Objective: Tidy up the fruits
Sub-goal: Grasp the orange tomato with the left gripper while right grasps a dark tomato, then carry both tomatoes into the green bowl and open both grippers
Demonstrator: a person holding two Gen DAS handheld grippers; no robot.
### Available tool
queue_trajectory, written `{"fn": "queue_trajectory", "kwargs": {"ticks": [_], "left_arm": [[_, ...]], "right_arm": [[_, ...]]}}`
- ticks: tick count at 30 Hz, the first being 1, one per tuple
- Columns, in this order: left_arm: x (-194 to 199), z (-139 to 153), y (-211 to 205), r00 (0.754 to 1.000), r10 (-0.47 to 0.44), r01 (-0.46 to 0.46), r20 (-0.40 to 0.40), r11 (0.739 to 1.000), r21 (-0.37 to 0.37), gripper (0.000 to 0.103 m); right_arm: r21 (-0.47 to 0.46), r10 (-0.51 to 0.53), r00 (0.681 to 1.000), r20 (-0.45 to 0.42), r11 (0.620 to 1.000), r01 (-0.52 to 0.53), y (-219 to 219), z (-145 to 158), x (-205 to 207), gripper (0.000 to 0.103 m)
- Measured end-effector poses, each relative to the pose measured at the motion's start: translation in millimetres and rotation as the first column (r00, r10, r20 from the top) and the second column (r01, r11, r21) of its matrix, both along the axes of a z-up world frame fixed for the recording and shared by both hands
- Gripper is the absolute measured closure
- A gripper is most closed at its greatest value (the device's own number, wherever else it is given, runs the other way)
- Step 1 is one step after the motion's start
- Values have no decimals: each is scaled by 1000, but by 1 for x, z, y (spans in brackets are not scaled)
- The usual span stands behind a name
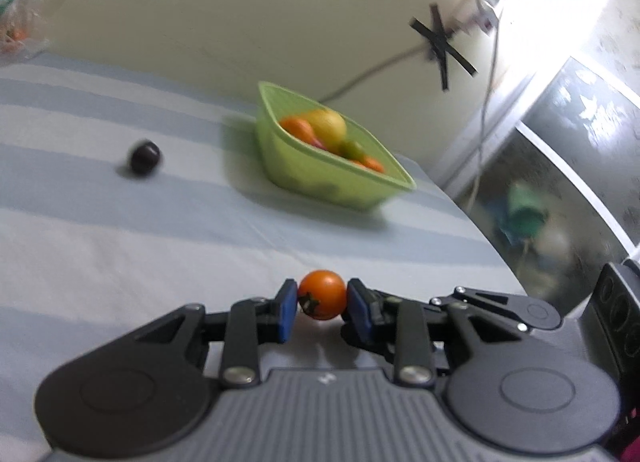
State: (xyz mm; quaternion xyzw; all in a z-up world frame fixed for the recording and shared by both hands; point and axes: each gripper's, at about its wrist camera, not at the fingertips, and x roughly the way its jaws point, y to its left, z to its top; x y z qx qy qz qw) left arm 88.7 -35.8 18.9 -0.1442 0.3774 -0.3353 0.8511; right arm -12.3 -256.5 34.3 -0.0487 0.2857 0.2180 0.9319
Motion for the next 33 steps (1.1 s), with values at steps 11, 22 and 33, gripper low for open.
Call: {"fn": "queue_trajectory", "kwargs": {"ticks": [11,22,33], "left_arm": [[-16,-7,-15,999,-29,28,27,999,31,74],[-14,-6,-23,998,-33,29,60,997,73,70],[40,45,-28,995,-10,12,104,1000,-20,73]], "right_arm": [[31,-53,999,1,998,53,-7,-8,-12,75],[20,-87,996,14,996,87,-16,-12,-14,74],[86,-191,971,147,980,180,-49,24,32,75]]}}
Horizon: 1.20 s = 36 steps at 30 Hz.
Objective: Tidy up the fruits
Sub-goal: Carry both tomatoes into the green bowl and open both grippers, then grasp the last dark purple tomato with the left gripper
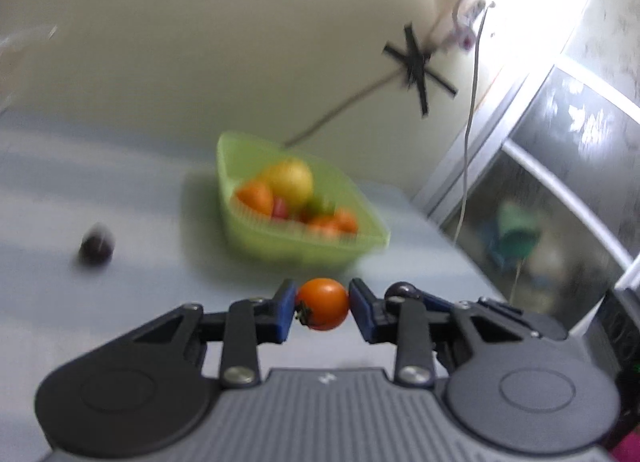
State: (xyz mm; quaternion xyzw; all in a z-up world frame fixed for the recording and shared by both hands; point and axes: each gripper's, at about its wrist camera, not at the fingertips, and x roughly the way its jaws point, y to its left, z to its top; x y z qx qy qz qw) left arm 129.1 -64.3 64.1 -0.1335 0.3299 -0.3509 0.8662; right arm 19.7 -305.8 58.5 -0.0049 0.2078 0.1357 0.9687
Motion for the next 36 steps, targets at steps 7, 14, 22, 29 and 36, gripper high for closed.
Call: {"fn": "queue_trajectory", "kwargs": {"ticks": [7,14,22,29,36], "left_arm": [[69,11,-38,999,-26,25,-34,999,-48,73],[92,-8,-64,997,-23,23,-69,1000,-4,63],[68,23,-22,999,47,-46,4,996,-74,58],[29,23,69,974,217,-216,68,976,-19,58],[34,-19,100,966,260,-260,11,961,97,58]], "right_arm": [[29,-51,999,-8,998,52,-17,5,62,75],[33,-65,997,-32,997,66,-22,-6,80,57],[121,-70,998,5,990,69,-22,11,46,57],[78,111,993,-44,991,-108,36,3,15,57],[54,212,971,-111,977,-207,100,-13,41,57]]}}
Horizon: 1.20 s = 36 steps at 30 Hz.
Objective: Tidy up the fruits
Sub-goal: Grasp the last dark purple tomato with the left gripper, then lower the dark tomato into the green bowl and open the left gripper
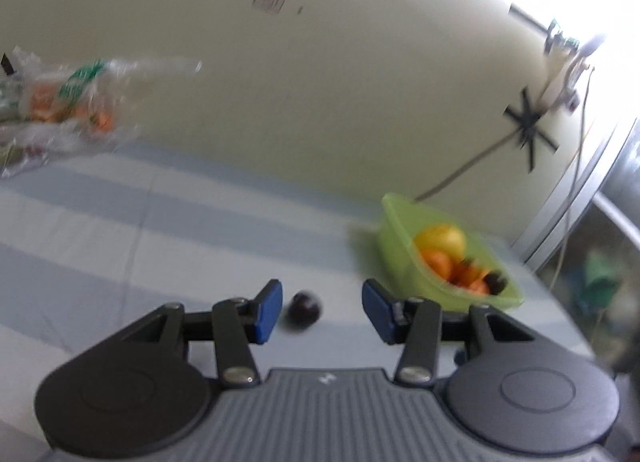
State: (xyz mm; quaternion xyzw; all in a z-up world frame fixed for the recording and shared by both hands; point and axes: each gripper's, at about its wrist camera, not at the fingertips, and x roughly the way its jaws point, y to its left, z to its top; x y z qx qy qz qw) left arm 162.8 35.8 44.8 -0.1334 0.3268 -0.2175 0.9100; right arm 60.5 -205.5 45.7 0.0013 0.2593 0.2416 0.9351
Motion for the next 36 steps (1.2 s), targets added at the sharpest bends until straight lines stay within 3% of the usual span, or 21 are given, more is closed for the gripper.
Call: {"fn": "queue_trajectory", "kwargs": {"ticks": [2,4,6,13,15,17,18,21,26,31,36], "left_arm": [[9,-8,8,999,8,-10,-42,999,-48,58],[22,-14,22,995,19,-34,-100,987,-155,58],[28,-18,30,992,15,-42,-126,976,-215,58],[37,-26,25,989,-31,-1,-148,977,-212,60],[41,-28,22,987,-16,-16,-162,981,-195,60],[43,-33,18,984,-20,-15,-178,981,-195,61],[44,-35,15,982,-31,-7,-186,979,-202,66],[37,-37,6,980,-55,18,-190,981,-196,76],[8,-30,-12,980,-109,64,-169,967,-248,82],[-34,-15,-46,979,-200,182,-43,947,-266,82],[-45,1,-83,957,-290,276,-13,921,-274,82]], "right_arm": [[-2,10,1000,-18,1000,-10,12,-2,18,57],[-19,38,999,-38,999,-39,28,-3,34,57],[-59,60,998,-36,996,-62,42,-5,49,57],[-131,90,994,-65,987,-98,65,-12,87,57],[-133,100,992,-83,985,-110,68,-14,91,72],[-125,104,991,-88,985,-114,67,-16,91,75],[-122,103,991,-88,986,-113,65,-16,89,75],[-130,85,994,-71,987,-93,57,-14,73,76],[-121,39,999,0,992,-38,29,-6,28,76],[-151,-46,984,171,986,72,2,3,-37,76],[-111,-149,958,246,977,180,-31,8,-69,76]]}}
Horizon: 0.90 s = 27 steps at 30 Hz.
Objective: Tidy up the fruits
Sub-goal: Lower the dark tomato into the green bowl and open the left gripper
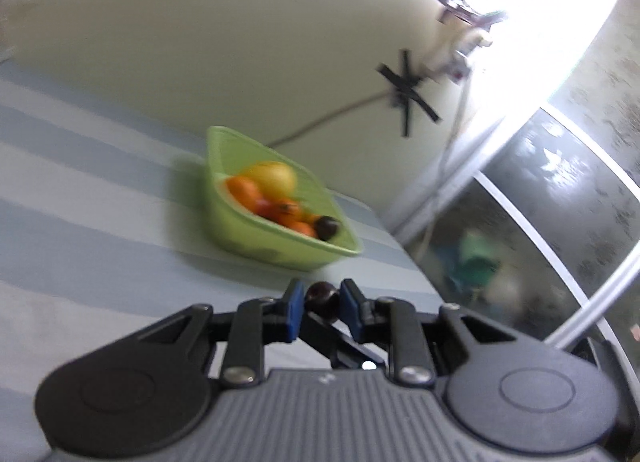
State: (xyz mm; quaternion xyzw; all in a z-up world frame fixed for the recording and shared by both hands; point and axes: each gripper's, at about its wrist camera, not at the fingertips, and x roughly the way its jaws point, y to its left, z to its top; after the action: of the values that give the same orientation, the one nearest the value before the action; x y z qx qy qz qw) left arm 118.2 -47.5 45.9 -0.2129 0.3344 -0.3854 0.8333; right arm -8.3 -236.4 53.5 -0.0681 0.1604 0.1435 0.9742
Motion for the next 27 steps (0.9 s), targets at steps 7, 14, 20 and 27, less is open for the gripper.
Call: {"fn": "queue_trajectory", "kwargs": {"ticks": [7,14,20,27], "left_arm": [[26,25,-41,998,-39,37,44,999,33,82],[76,24,-61,999,-1,-2,35,996,91,82],[103,16,-74,998,35,-42,42,986,160,69],[84,32,-62,989,99,-116,108,980,160,64]], "right_arm": [[33,-54,998,41,998,53,-31,13,23,76],[82,-60,998,-12,995,61,-47,10,75,76],[78,-72,996,-55,994,77,-47,-3,103,74],[87,-81,996,-27,993,83,-49,4,79,61]]}}
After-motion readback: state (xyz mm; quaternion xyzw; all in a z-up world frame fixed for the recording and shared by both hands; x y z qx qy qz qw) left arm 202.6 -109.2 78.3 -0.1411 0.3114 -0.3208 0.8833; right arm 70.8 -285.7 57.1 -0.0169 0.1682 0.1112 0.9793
